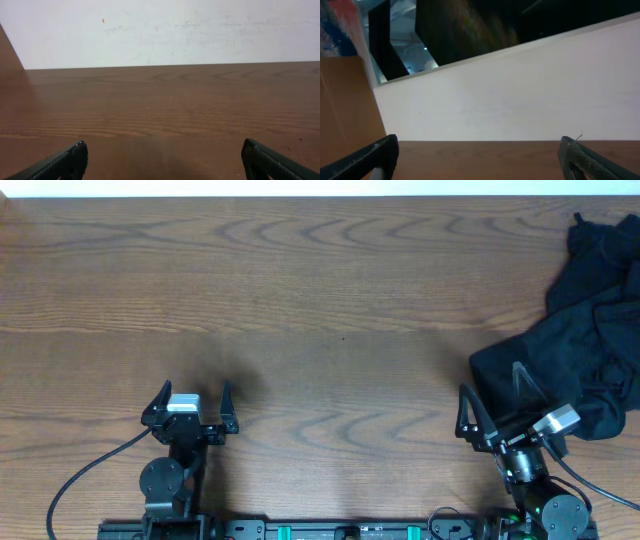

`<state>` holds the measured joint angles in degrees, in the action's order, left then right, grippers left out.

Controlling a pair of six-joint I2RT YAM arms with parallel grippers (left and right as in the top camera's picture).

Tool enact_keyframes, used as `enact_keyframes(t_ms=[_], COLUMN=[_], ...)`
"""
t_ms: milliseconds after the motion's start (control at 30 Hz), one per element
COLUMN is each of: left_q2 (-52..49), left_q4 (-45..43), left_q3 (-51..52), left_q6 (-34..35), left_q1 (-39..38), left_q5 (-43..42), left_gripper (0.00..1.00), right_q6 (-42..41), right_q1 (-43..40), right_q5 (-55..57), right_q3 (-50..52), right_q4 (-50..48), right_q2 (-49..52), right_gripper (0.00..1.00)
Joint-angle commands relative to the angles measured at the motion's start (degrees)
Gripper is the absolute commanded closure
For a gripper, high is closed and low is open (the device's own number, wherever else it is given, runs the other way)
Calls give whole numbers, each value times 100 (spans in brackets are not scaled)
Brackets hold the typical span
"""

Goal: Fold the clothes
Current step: 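Raise the right gripper and move it over the black clothing pile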

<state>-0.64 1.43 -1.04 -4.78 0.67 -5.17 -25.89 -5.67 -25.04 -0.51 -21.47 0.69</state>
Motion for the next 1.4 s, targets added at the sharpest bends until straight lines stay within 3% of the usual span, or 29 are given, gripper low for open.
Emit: enact_keyframes(t_ms=[0,200,467,667,833,1033,1367], left_q2=[4,4,4,4,4,4,4], left_q4=[219,219,219,219,219,219,219], left_q3=[81,81,81,81,81,81,81], left_q6=[-57,-57,-57,-57,-57,-57,-57], left_q1=[28,28,28,28,28,28,28], left_q5=[-83,-83,-83,-83,-83,-83,-83], left_gripper=[2,2,2,2,2,2,2], right_q6=[444,1145,1958,1996,1996,1998,1998], right_q1=[-70,-70,-236,-1180,-1499,-1510,-1810], right_q5=[232,1504,4430,4170,3821,3768,3770], right_q3=[-330,-1534,-3727,-4868,-5394,-5403,-5410], right_q4=[164,1360,3598,4063,4240,3993,3193], right_q2=[46,866,3624,6000,7324,7840,7761], right_gripper=[1,1,1,1,1,1,1])
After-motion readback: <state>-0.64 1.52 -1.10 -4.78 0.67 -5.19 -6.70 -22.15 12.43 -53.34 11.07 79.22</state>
